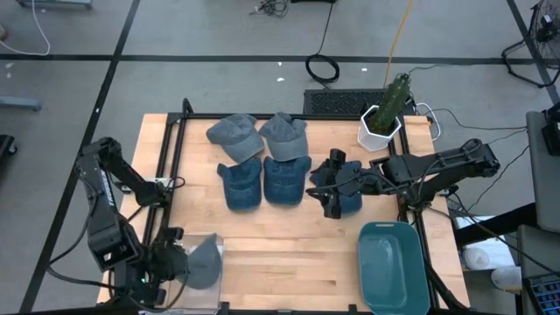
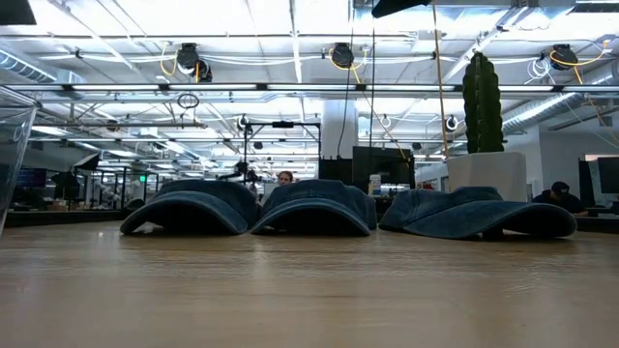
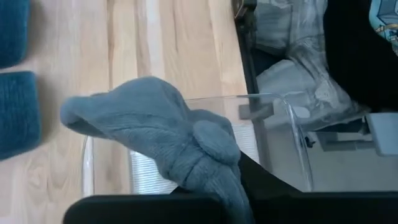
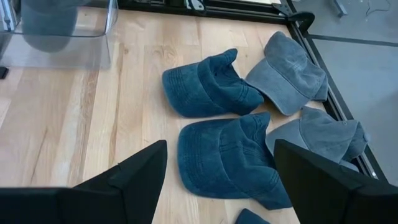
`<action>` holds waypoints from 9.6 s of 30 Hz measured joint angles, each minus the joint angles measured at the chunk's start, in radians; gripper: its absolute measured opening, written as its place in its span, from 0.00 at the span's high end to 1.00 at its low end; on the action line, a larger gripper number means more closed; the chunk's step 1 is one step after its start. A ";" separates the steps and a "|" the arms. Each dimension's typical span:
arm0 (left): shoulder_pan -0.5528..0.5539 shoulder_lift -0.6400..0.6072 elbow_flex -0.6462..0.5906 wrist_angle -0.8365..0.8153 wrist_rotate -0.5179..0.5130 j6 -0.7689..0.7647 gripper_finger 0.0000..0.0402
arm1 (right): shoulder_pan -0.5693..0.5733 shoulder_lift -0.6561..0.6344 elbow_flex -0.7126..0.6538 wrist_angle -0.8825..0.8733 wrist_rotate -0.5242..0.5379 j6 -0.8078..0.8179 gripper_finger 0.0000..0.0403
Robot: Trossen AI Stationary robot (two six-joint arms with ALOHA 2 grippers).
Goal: Pick & Place hat
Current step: Put the right gray cap into the transparent bin
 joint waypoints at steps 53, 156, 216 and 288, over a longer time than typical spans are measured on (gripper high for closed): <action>0.085 0.167 0.000 -0.062 0.188 -0.039 0.57 | 0.000 0.000 0.000 0.133 -0.003 -0.104 0.30; 0.080 0.179 -0.414 0.351 0.514 0.086 1.00 | 0.000 0.000 0.000 0.140 -0.004 -0.104 0.30; 0.542 -0.904 -0.615 0.666 -0.603 0.840 0.36 | -0.809 0.297 0.006 0.220 -0.357 -0.127 0.31; 0.570 -0.680 -0.615 0.705 -0.600 0.872 0.19 | -0.824 0.816 0.302 0.152 -0.478 -0.056 0.49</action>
